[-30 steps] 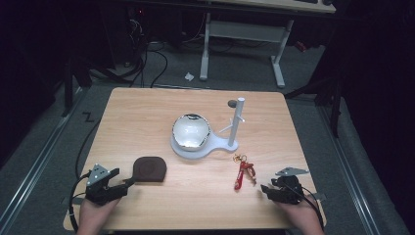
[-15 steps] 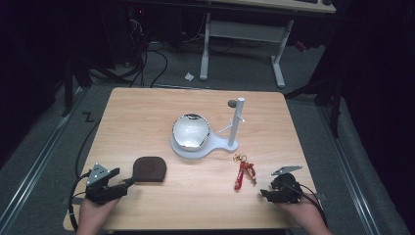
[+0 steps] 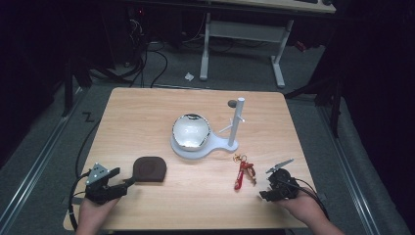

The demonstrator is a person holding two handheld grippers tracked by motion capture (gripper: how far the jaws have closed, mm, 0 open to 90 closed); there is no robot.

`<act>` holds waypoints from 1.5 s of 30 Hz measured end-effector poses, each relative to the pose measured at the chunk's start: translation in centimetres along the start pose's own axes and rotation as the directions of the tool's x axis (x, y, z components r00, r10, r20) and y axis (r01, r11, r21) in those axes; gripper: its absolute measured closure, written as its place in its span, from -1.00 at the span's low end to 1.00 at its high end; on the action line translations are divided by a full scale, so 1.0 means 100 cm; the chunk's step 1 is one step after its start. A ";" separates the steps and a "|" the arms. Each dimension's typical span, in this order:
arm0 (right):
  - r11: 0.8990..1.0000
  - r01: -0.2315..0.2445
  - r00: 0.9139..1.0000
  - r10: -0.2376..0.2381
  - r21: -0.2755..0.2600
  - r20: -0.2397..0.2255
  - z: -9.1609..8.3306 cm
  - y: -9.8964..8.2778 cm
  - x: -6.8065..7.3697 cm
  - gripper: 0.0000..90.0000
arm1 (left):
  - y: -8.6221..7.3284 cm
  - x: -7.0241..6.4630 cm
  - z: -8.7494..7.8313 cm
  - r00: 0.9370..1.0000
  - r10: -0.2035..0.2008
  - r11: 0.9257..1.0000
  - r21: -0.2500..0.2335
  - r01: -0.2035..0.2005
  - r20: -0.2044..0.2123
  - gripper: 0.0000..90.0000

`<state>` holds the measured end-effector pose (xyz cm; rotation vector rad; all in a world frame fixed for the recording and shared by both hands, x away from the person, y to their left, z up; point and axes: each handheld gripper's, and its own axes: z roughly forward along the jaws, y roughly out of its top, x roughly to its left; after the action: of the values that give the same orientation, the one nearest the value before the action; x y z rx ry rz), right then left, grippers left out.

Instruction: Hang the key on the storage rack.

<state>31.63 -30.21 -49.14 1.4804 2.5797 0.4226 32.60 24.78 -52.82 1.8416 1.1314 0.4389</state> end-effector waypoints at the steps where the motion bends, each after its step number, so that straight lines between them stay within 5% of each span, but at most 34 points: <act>1: 1.000 0.003 1.000 -0.003 0.009 -0.001 0.000 0.001 0.001 -0.01 | 0.000 0.000 0.000 1.000 -0.001 1.000 0.000 0.001 0.001 -0.38; 7: 0.998 0.020 1.000 -0.020 0.062 -0.007 0.002 0.008 0.004 -0.01 | 0.000 0.001 -0.001 1.000 -0.003 1.000 -0.002 0.003 0.000 -0.38; 20: 0.996 0.068 0.998 -0.068 0.056 0.003 0.001 0.038 0.011 0.01 | 0.000 0.001 -0.001 1.000 -0.004 1.000 -0.003 0.004 0.005 -0.38; 31: 0.998 0.050 0.998 -0.051 0.045 0.024 0.012 0.069 0.009 0.08 | -0.001 0.004 -0.003 1.000 -0.019 1.000 -0.015 0.019 0.011 -0.38; 45: 0.997 0.013 0.999 -0.015 0.070 0.033 0.030 0.085 0.003 0.31 | -0.001 0.005 -0.003 1.000 -0.018 1.000 -0.013 0.018 0.014 -0.37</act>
<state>39.26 -25.41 -49.34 1.4776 2.6024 0.3070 32.63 25.34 -52.84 1.8197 1.1322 0.4215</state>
